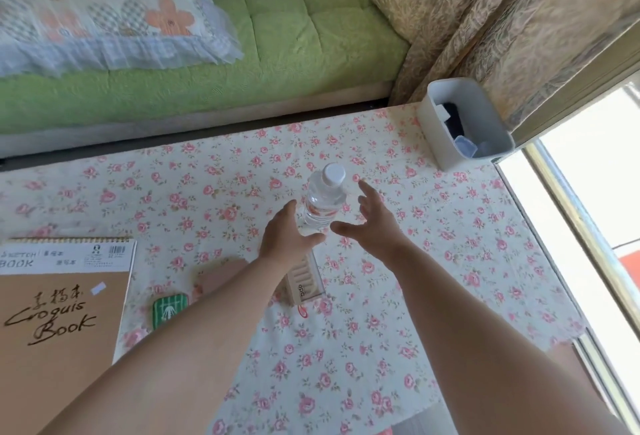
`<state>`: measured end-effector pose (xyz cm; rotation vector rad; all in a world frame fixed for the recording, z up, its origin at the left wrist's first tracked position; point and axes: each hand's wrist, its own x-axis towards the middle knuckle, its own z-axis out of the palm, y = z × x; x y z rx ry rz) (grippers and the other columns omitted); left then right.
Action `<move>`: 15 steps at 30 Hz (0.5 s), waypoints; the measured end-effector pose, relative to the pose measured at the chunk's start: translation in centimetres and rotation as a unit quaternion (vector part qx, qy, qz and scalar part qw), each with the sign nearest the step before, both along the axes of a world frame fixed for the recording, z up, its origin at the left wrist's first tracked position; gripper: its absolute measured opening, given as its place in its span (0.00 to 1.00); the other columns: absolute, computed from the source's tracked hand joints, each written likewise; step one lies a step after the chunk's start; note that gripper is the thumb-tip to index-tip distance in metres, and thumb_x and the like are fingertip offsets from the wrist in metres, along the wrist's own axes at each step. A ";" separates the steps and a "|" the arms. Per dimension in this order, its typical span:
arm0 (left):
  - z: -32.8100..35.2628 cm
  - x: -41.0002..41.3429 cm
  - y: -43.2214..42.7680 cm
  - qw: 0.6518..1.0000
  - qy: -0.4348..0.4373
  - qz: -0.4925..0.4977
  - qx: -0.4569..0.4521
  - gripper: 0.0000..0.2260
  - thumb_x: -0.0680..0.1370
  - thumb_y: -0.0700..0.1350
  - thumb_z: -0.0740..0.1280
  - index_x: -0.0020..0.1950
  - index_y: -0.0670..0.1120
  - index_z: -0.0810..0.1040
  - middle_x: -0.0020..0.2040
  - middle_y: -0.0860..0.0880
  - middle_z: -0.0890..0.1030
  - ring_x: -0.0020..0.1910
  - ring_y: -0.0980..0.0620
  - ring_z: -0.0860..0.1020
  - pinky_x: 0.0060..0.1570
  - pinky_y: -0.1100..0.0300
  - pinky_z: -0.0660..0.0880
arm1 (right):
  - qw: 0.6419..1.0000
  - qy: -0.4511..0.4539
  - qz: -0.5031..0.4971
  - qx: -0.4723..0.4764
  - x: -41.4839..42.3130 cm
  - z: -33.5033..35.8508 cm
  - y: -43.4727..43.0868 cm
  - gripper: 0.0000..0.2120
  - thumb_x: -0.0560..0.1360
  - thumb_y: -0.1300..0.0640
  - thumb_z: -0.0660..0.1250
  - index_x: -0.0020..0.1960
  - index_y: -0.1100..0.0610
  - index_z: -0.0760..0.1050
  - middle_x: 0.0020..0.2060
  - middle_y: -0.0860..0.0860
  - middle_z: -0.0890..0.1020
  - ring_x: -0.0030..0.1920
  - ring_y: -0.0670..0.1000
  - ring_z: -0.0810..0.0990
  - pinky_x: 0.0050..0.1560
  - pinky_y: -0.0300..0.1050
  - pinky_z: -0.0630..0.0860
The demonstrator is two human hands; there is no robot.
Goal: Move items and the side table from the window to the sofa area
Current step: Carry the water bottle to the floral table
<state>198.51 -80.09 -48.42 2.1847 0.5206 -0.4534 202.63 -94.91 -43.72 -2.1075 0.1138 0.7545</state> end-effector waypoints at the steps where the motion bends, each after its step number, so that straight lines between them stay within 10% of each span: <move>1: 1.2 -0.8 -0.4 1.000 -0.007 0.005 0.002 0.38 0.71 0.52 0.72 0.75 0.43 0.59 0.73 0.43 0.67 0.71 0.44 0.67 0.66 0.52 0.67 | 1.000 -0.004 -0.007 0.009 -0.8 1.2 -0.1 0.45 0.69 0.54 0.74 0.76 0.47 0.49 0.75 0.54 0.60 0.74 0.55 0.60 0.71 0.54 0.62; 15: 14.0 -15.6 -5.0 0.986 -0.110 0.125 0.005 0.15 0.74 0.44 0.69 0.60 0.43 0.77 0.60 0.45 0.80 0.59 0.48 0.78 0.56 0.60 0.73 | 0.993 -0.071 -0.059 0.080 -14.3 13.4 -4.1 0.23 0.76 0.61 0.66 0.70 0.57 0.67 0.69 0.53 0.71 0.71 0.52 0.68 0.66 0.49 0.68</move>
